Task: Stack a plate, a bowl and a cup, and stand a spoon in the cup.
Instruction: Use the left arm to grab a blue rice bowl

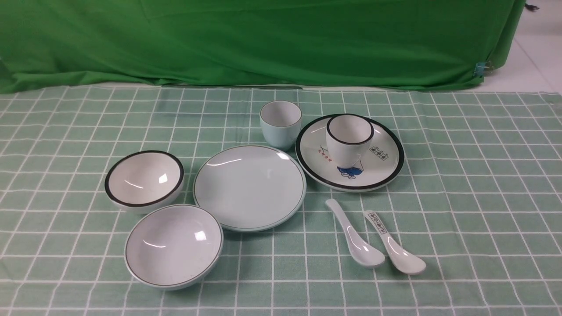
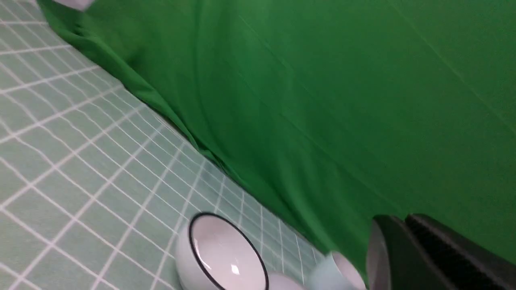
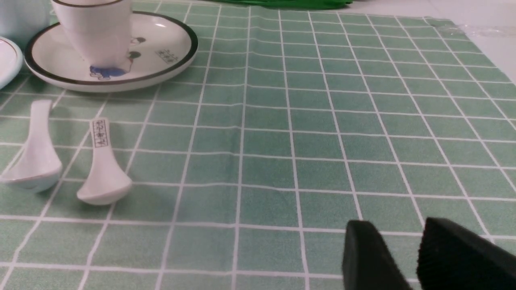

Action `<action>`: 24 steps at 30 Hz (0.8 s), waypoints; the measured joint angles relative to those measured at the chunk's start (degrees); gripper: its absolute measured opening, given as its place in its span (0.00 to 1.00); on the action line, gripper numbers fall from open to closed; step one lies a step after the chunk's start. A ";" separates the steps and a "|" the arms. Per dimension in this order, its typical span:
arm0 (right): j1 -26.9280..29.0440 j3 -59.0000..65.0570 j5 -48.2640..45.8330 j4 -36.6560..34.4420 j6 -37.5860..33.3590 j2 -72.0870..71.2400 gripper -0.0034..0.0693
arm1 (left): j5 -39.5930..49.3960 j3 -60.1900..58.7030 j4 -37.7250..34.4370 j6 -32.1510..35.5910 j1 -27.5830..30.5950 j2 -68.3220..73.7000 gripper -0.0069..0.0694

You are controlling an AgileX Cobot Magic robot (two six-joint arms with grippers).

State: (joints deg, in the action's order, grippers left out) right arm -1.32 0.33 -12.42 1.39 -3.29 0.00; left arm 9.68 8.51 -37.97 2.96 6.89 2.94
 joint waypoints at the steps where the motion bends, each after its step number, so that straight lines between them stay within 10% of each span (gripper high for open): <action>1: 0.00 0.00 0.00 0.00 0.00 0.00 0.38 | 0.89 0.67 0.54 0.82 0.00 0.84 0.11; 7: 0.00 0.00 0.00 0.00 0.00 0.00 0.38 | 22.99 19.37 3.93 19.93 -3.83 21.55 0.11; 17: 0.00 0.00 0.00 0.00 0.00 0.00 0.38 | 21.29 27.69 11.36 22.16 -26.36 48.15 0.11; 24: 0.00 0.00 2.87 -4.17 8.14 0.00 0.38 | 25.48 31.43 10.25 23.63 -29.94 58.18 0.11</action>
State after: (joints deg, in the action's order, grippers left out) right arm -1.32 0.33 -9.55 -2.78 4.86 0.00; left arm 35.16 39.94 -27.72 26.59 -23.05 61.13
